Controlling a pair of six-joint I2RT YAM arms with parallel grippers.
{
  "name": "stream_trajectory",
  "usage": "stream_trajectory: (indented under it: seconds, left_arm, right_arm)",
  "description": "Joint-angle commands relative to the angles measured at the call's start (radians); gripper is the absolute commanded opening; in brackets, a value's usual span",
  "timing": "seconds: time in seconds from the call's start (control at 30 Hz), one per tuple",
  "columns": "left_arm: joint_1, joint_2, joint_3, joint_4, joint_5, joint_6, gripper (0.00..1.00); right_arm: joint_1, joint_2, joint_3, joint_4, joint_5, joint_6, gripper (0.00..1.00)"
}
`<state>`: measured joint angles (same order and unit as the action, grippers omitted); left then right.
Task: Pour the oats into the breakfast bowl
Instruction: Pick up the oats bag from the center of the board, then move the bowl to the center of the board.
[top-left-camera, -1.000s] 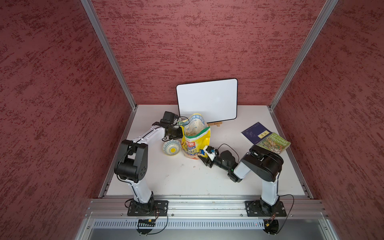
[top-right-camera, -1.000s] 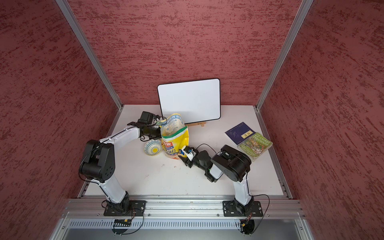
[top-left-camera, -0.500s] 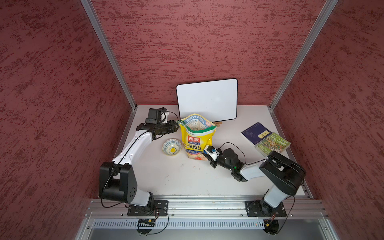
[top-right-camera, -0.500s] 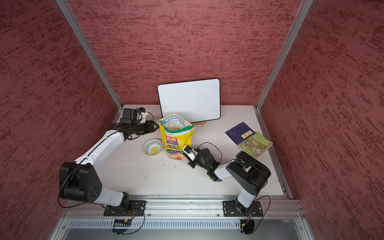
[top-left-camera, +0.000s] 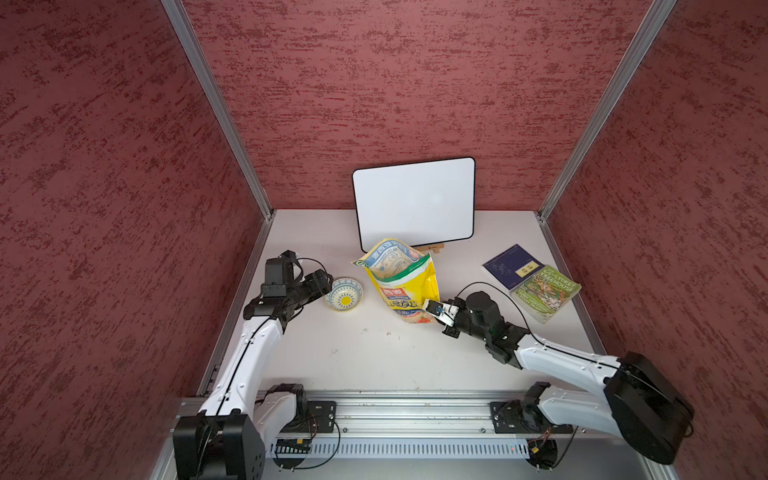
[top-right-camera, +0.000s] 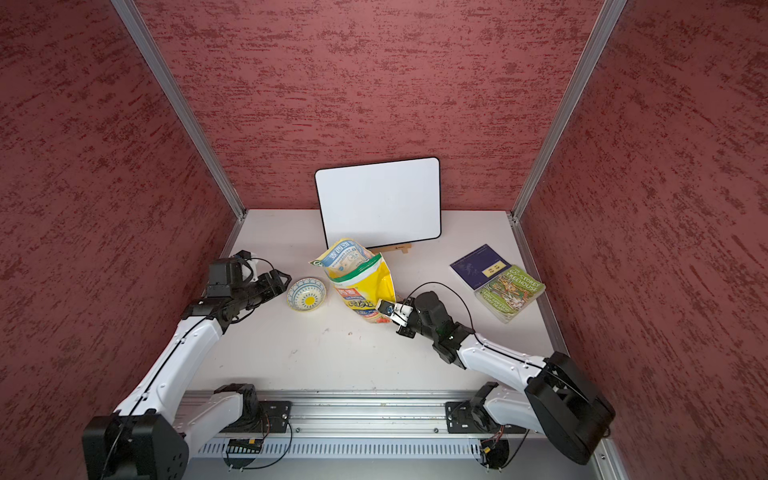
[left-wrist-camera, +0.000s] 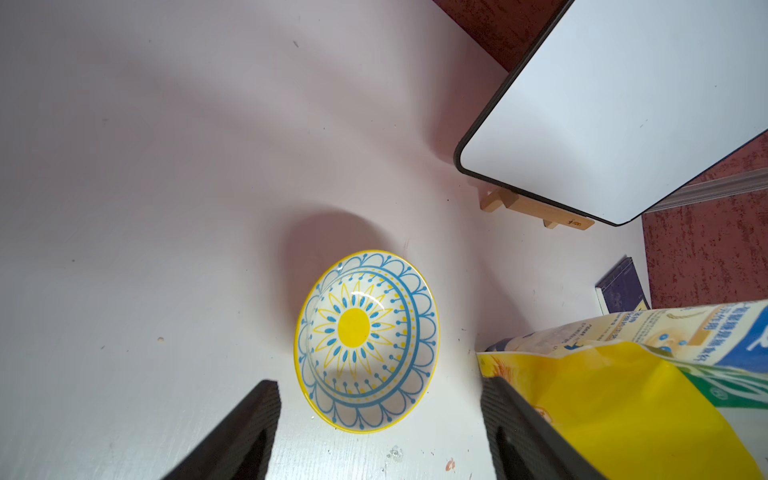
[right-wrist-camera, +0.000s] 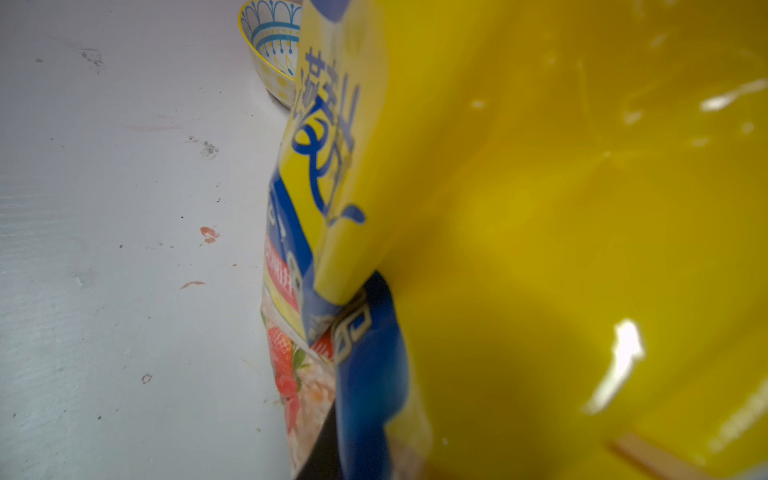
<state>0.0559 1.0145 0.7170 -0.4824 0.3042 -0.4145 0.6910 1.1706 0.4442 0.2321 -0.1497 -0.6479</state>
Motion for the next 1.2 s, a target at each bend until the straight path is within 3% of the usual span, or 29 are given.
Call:
stream_trajectory:
  seconds: [0.0,0.17,0.47,0.8,1.17]
  left_arm:
    - [0.045,-0.015,-0.051,0.084,0.026,-0.047,0.81]
    - [0.069,0.051,-0.075,0.188,0.152,-0.082,0.76]
    - [0.069,0.233,-0.09,0.334,0.174,-0.085,0.58]
    - [0.037,0.382,-0.052,0.401,0.233,-0.078,0.47]
    - [-0.068,0.422,-0.048,0.443,0.231,-0.107,0.44]
  right_arm:
    - [-0.005,-0.102,0.118,-0.082,0.014,-0.089,0.0]
    - [-0.005,-0.194,0.188,-0.267,0.053,-0.199,0.0]
    - [-0.005,-0.27,0.257,-0.447,0.069,-0.245,0.0]
    - [-0.011,-0.209,0.381,-0.532,0.098,-0.33,0.0]
    - [-0.059,-0.146,0.53,-0.737,0.168,-0.456,0.0]
